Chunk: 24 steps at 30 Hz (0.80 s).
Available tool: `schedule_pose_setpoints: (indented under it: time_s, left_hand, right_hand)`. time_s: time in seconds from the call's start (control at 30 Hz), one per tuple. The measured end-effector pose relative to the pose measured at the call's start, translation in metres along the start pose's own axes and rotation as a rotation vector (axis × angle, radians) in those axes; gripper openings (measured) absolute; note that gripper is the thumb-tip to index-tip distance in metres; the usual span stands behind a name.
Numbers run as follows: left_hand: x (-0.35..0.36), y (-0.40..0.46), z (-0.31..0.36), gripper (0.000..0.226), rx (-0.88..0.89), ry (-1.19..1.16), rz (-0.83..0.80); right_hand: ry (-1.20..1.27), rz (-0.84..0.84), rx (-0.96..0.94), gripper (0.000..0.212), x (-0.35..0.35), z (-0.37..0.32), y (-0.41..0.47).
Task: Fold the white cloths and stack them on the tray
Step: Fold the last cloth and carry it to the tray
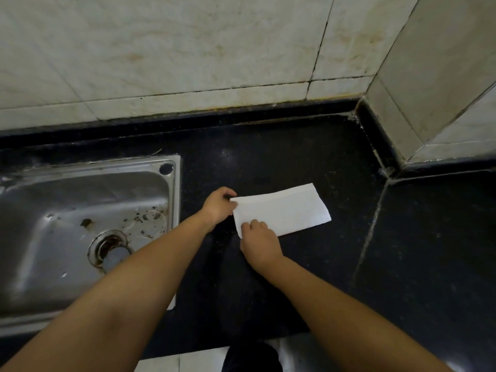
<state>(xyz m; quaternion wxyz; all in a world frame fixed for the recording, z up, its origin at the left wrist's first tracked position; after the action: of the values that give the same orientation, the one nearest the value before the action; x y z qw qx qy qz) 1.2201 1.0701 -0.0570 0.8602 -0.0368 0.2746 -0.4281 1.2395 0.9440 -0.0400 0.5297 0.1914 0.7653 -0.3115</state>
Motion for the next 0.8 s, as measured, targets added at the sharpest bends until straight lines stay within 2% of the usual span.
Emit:
schedule_pose_setpoints:
  time_s: [0.07, 0.2, 0.4, 0.53, 0.8]
  left_hand:
    - [0.001, -0.003, 0.007, 0.032, 0.002, -0.047, -0.001]
    - [0.008, 0.002, 0.024, 0.029, -0.023, -0.102, -0.057]
    - [0.052, 0.017, 0.069, 0.019, -0.145, -0.339, -0.188]
    - [0.094, 0.032, 0.094, 0.022, -0.211, -0.401, -0.287]
    - [0.142, 0.046, 0.102, 0.023, -0.344, -0.479, -0.276]
  right_hand:
    - [0.098, -0.023, 0.053, 0.019, -0.005, 0.006, 0.000]
    - [0.403, -0.106, 0.211, 0.018, -0.018, 0.033, -0.003]
    - [0.701, 0.042, 0.422, 0.011, -0.053, 0.102, -0.009]
    - [0.721, 0.092, 0.595, 0.013, -0.058, 0.157, -0.009]
    - [0.566, 0.060, 0.778, 0.010, -0.052, 0.212, 0.012]
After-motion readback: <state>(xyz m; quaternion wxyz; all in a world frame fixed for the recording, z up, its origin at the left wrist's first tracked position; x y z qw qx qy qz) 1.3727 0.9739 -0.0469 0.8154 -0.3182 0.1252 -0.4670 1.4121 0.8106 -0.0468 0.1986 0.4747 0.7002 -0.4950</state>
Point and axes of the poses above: each hand's wrist, its own y-axis towards the middle knuckle, its own x-axis out of the palm, z = x × y, the point moved 8 cm from there along y, towards the middle knuckle, and after that the axes turned 14 degrees about x, right-handed, at the moved point
